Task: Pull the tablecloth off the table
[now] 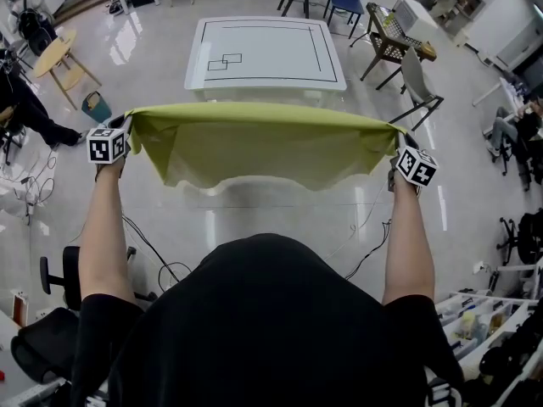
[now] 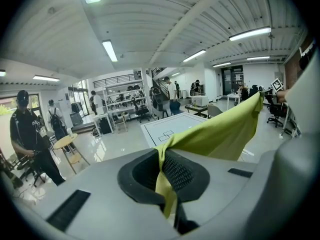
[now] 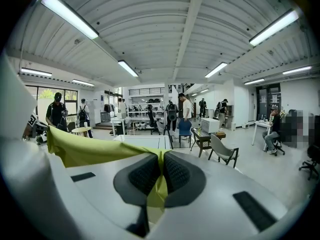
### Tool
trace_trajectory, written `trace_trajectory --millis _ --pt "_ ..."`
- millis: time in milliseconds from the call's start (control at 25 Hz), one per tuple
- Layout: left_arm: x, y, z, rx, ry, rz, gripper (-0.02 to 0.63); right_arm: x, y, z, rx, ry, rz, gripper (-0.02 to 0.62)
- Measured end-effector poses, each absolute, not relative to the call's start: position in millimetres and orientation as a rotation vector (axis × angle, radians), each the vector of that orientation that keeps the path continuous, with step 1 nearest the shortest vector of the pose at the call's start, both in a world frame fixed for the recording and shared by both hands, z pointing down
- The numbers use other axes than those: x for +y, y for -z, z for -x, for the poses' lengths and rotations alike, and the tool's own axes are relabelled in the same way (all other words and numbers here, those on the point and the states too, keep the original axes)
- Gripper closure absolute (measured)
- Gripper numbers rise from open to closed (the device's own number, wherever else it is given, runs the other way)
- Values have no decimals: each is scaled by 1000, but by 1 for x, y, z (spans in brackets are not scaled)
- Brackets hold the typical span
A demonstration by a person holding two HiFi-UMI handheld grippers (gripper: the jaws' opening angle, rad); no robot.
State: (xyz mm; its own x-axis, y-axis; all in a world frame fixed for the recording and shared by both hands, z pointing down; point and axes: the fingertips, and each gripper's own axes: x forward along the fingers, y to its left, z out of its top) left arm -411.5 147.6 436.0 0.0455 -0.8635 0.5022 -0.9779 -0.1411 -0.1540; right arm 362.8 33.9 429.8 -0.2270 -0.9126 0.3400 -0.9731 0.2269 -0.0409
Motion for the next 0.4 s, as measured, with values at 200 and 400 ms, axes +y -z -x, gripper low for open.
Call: trace_trajectory --millis 200,400 --pt "145 -435 407 -1895 -720 -2082 581 30 -430 -367 -2256 -363 -1780 577" --pt "145 -437 403 -1896 -716 -2076 581 26 -430 -368 -2254 -338 -1761 577"
